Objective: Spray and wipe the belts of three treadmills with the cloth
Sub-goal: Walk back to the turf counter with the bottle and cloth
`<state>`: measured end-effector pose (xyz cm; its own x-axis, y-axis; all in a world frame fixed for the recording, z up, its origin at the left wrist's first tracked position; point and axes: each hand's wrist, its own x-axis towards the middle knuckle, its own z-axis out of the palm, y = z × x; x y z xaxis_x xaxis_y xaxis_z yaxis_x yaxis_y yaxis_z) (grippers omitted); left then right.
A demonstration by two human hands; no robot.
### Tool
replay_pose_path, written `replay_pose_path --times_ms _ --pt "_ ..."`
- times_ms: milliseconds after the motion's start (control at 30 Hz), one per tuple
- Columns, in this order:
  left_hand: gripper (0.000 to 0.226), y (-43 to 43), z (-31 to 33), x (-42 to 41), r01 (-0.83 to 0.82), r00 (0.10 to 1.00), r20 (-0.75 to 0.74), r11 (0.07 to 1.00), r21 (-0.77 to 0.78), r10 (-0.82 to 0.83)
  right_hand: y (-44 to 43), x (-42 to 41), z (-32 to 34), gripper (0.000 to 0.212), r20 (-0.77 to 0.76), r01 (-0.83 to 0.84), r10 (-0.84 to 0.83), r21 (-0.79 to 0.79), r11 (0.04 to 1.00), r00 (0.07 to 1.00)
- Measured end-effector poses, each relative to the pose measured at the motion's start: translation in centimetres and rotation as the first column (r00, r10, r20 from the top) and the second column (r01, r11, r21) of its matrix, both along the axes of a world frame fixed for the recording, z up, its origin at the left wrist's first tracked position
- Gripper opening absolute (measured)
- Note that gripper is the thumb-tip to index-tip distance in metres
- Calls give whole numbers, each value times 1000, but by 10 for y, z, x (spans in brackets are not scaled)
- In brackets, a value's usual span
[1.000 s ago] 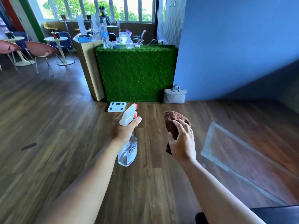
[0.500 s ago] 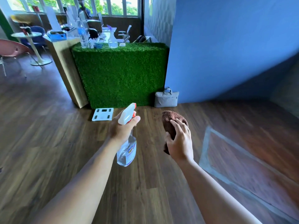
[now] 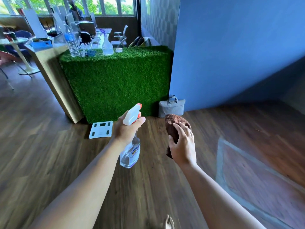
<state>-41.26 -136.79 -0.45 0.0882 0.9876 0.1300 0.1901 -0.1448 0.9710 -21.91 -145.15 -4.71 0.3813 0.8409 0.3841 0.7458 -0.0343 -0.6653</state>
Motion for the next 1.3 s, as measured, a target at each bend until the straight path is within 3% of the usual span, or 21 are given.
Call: replay_pose_path --times_ms 233,433,667,1033,1200,1300 --pt "17 114 -2 29 -25 999 39 1000 -19 25 124 33 -5 49 24 -43 43 -22 999 999" --pt "28 216 7 53 -85 995 45 996 -10 86 239 67 3 49 43 -104 105 -21 994 994" --pt "21 320 8 69 -122 992 42 993 4 122 356 82 5 49 60 -151 151 -7 988 987" --pt "15 512 5 77 -19 1000 18 1000 -14 19 535 82 0 49 24 -65 65 13 998 998" --pt "23 611 17 80 61 998 24 998 15 -61 621 74 7 49 0 6 -6 25 1000 1000" --pt "14 666 24 83 92 996 10 995 34 -93 667 75 13 49 -5 27 -26 39 999 1000"
